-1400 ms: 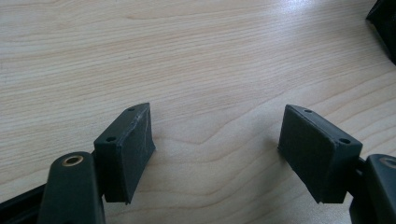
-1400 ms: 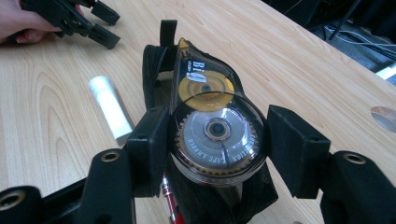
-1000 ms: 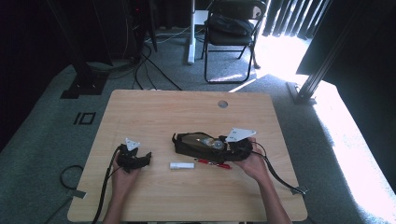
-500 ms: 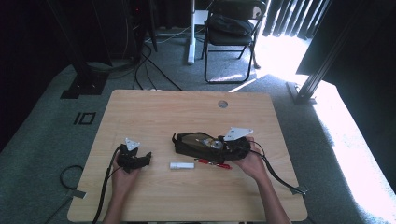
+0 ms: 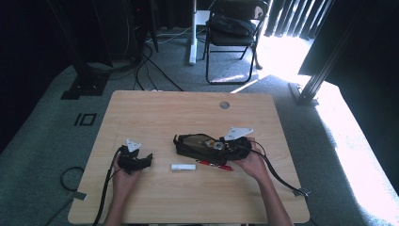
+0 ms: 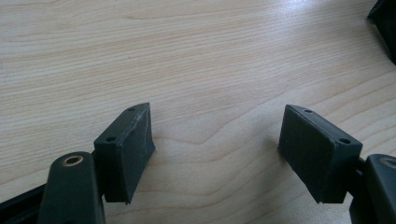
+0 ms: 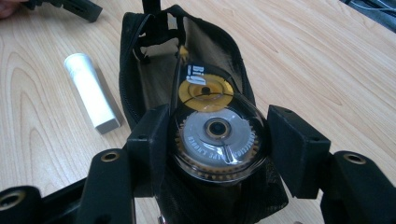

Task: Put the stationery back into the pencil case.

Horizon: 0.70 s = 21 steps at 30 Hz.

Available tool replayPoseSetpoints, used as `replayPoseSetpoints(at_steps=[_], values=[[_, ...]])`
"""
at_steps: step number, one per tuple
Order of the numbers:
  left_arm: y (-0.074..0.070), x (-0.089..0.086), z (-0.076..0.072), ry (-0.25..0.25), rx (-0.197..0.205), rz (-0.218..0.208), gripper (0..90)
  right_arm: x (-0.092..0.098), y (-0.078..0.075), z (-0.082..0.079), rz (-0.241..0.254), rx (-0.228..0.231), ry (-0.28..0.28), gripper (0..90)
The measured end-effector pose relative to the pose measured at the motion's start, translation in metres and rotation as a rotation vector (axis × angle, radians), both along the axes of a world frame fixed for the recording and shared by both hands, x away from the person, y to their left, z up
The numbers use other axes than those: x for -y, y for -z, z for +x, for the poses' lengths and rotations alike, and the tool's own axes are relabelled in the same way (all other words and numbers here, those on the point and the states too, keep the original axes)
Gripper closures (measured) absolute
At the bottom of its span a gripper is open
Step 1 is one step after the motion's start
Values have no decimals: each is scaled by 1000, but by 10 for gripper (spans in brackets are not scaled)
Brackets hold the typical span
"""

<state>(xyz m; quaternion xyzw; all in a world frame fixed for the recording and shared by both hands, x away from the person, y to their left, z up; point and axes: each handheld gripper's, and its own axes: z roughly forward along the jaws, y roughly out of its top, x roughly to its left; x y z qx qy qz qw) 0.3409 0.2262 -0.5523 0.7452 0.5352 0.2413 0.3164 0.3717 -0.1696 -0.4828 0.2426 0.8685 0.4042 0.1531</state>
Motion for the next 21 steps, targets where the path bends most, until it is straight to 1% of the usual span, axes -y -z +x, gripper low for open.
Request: replayPoseSetpoints(at_steps=[6, 8, 11, 12, 21], values=[[0, 0, 0, 0, 0, 0, 264, -4, -1, 1, -9, 0, -11, 409], [0, 0, 0, 1, -1, 1, 264, -5, -1, 2, -9, -9, -11, 409], [0, 0, 0, 0, 0, 0, 264, -5, -1, 3, -5, -11, -13, 409], [0, 0, 0, 0, -1, 1, 264, -4, 0, 2, 3, -14, -10, 408], [0, 0, 0, 0, 0, 0, 264, -1, 0, 2, 11, -19, -11, 407]])
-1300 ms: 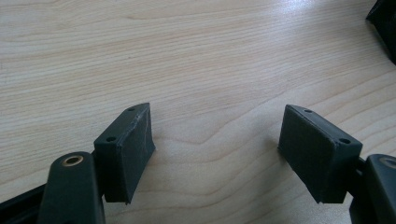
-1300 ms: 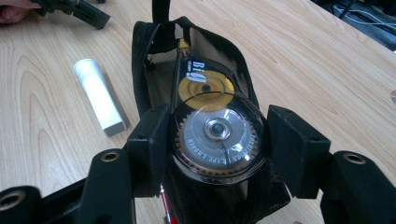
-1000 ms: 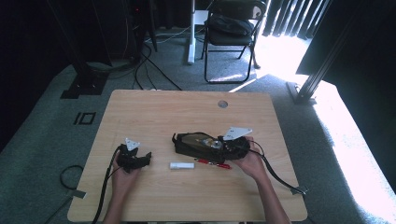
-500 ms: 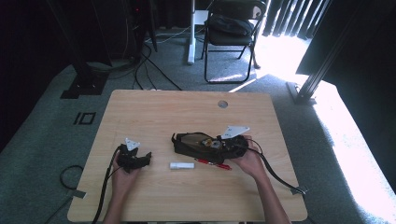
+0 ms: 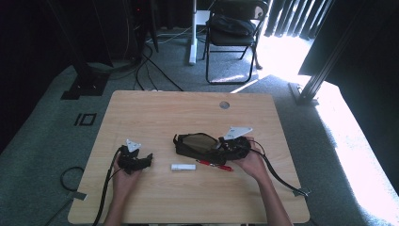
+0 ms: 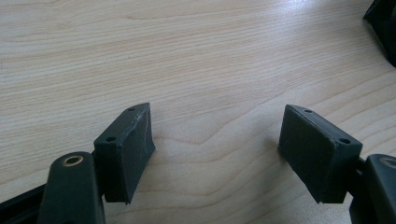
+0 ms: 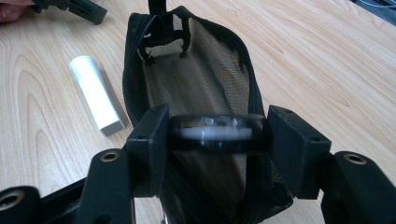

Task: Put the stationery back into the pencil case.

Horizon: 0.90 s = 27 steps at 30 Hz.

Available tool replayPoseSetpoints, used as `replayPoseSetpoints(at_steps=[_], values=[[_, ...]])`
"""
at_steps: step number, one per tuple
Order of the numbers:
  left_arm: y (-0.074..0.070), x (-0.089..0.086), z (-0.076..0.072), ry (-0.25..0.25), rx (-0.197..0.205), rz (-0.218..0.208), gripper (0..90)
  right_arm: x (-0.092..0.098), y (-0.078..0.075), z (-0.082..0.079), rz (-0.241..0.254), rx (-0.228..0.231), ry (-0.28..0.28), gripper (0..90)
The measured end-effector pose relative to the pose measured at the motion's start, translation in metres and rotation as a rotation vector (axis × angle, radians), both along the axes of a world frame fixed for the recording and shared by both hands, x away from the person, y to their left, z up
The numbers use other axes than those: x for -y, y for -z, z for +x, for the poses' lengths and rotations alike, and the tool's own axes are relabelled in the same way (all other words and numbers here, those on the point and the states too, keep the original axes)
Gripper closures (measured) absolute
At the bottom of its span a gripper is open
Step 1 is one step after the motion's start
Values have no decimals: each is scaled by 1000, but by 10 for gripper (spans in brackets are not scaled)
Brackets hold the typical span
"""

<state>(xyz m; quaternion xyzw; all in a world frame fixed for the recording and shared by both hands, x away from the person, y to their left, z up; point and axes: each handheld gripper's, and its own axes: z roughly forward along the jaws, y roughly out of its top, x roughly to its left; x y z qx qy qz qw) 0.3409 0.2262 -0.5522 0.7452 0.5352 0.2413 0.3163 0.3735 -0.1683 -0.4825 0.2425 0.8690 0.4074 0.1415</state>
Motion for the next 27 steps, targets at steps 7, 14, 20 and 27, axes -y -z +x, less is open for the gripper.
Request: replayPoseSetpoints(at_steps=[7, 14, 20, 27], values=[[0, 0, 0, 1, -1, 1, 264, 1, 1, 0, 1, -1, -1, 405], [0, 0, 0, 0, 0, 0, 264, 2, -1, -2, 1, 7, -7, 385], [0, 0, 0, 4, -2, 3, 260, 4, -2, -4, 9, 13, -3, 380], [0, 0, 0, 4, -2, 3, 260, 7, -6, -7, 20, 26, 5, 376]])
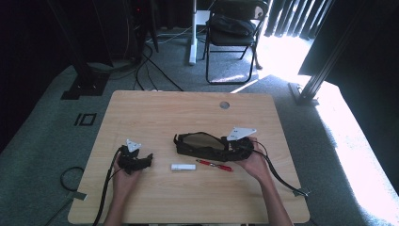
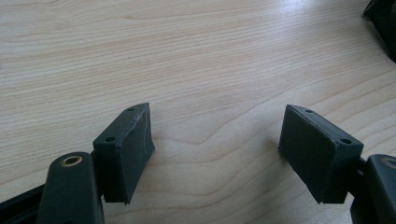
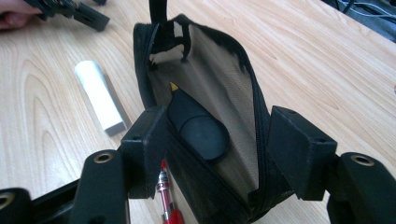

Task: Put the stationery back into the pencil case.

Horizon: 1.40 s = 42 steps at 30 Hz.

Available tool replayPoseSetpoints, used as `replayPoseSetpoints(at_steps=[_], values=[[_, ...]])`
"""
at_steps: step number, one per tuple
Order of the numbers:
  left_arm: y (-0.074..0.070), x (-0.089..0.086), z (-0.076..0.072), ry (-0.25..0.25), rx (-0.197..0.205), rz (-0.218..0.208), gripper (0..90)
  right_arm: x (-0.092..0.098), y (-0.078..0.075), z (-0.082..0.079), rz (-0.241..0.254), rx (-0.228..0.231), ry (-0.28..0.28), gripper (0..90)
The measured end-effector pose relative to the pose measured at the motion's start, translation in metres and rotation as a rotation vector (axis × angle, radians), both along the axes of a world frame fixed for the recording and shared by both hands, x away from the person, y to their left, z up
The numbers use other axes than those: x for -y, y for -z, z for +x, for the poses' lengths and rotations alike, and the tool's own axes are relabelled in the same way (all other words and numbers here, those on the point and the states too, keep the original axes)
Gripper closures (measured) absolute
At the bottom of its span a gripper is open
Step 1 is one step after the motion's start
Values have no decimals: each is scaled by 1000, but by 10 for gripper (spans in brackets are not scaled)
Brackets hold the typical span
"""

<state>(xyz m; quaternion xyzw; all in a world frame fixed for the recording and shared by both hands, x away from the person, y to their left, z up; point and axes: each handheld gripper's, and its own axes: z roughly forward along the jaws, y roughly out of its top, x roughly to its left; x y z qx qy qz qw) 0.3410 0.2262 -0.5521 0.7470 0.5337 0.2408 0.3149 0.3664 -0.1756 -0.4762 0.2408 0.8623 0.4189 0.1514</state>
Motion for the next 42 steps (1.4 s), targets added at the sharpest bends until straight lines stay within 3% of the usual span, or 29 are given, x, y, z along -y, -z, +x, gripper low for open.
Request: replayPoseSetpoints(at_steps=[27, 42], values=[[0, 0, 0, -1, 0, 0, 260, 7, -16, -26, 25, 75, 4, 456], [0, 0, 0, 0, 0, 0, 260, 14, -15, -34, 36, 79, 13, 463]])
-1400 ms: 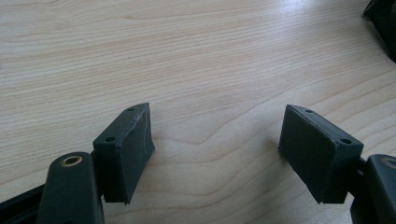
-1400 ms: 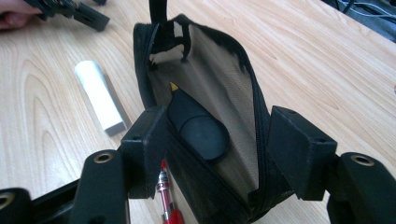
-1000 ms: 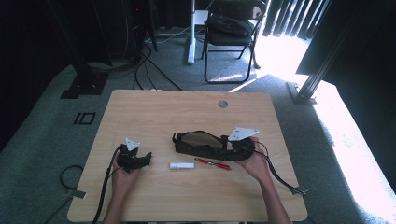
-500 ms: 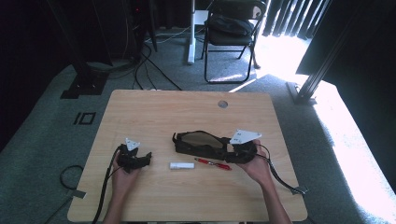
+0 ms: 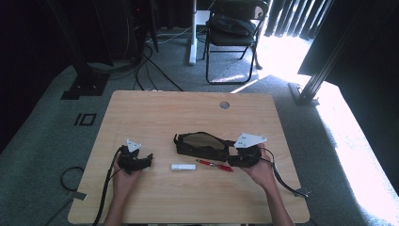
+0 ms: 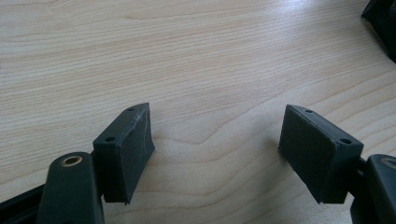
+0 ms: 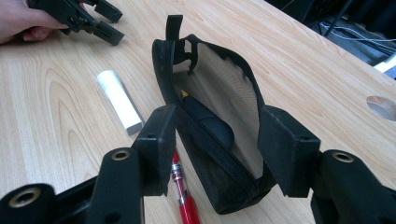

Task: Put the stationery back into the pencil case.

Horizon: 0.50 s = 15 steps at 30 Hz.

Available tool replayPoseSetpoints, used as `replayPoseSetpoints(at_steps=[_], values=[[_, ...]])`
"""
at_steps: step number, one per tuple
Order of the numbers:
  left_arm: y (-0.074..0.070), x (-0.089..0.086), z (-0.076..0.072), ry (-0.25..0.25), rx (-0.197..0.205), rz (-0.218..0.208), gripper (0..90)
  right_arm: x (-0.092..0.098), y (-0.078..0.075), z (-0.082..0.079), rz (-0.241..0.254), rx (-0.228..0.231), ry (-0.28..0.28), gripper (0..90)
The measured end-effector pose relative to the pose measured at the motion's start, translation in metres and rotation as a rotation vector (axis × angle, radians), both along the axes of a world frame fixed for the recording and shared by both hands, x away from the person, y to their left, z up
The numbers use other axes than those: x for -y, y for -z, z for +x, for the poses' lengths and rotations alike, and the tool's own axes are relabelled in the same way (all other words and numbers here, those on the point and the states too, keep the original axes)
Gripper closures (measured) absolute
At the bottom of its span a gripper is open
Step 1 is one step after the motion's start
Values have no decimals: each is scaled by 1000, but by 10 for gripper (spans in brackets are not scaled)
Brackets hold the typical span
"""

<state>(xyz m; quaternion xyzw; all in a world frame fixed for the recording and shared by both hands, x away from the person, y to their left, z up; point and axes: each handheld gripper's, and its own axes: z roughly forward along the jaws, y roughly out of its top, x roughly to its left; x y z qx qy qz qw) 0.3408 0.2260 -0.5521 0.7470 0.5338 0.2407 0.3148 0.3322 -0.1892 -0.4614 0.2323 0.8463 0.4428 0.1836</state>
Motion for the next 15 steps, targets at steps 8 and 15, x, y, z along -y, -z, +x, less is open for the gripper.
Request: replayPoseSetpoints(at_steps=[8, 15], values=[[0, 0, 0, 0, 1, 0, 260, 0, 3, -4, 1, -1, -8, 476], [0, 0, 0, 0, 1, 0, 260, -1, 5, -7, -2, -3, -14, 486]])
